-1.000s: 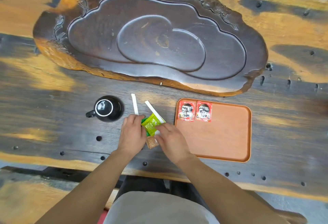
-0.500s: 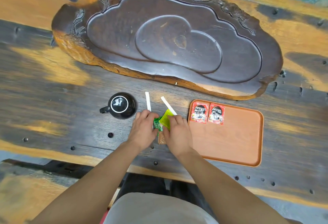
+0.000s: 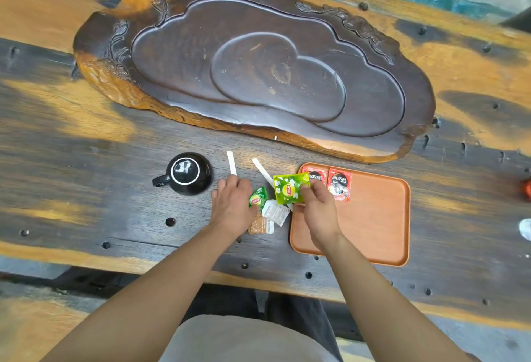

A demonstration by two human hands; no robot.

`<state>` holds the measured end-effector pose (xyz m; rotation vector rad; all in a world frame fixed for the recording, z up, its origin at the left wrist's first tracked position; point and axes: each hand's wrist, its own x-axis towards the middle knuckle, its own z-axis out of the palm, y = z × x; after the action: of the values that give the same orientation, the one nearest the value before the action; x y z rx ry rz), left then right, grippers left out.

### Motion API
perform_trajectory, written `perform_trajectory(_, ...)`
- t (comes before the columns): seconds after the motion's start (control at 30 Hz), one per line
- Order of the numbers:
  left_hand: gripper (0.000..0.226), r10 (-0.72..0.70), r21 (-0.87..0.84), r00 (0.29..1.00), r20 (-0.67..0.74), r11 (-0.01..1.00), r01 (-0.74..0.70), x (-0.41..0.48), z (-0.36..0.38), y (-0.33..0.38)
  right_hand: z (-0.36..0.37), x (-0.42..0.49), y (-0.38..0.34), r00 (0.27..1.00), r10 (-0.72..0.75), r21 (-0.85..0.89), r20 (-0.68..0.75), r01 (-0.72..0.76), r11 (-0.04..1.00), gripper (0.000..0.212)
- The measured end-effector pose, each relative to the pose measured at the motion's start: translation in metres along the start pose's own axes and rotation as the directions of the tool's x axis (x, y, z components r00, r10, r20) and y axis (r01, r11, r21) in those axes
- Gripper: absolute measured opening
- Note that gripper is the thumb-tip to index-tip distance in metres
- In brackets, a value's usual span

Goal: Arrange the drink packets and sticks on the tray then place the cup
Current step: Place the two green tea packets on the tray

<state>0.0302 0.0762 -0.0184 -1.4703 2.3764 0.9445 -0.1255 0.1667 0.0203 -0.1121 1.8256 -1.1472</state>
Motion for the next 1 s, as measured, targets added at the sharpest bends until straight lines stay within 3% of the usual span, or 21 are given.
perform_trajectory(0.23, 0.027, 0.009, -0.186, 0.999, -0.031, 0.983, -0.015, 0.000, -0.007, -0.004, -0.040, -0.001, 0.003, 0.997, 0.011, 0.055, -0.074, -0.007, 0.998, 0.007)
perform_trajectory(0.47, 0.014, 0.072, -0.363, 0.987, -0.147, 0.924, -0.121, -0.011, -0.030, 0.012, -0.083, -0.012, 0.017, 0.987, 0.064, 0.121, -0.150, -0.046, 0.992, 0.049)
perform_trajectory(0.63, 0.022, 0.172, -0.458, 0.981, 0.091, 0.882, -0.112, -0.023, -0.005, 0.064, -0.100, -0.013, 0.044, 0.937, 0.012, -0.069, -0.350, -0.038, 0.997, 0.026)
perform_trajectory(0.7, 0.028, 0.209, -0.422, 0.964, 0.162, 0.898, -0.123, -0.025, 0.016, 0.082, -0.103, -0.014, 0.053, 0.910, -0.004, -0.134, -0.414, -0.057, 0.989, 0.019)
perform_trajectory(0.83, 0.031, 0.277, -0.242, 0.949, 0.151, 0.941, -0.236, -0.020, 0.048, 0.101, -0.107, -0.017, 0.063, 0.869, -0.046, -0.299, -0.492, -0.119, 0.947, 0.019)
perform_trajectory(1.0, 0.042, 0.366, 0.078, 0.929, 0.058, 0.926, -0.370, -0.016, 0.064, 0.100, -0.118, -0.020, 0.070, 0.905, -0.202, -0.614, -0.375, -0.080, 0.785, 0.025)
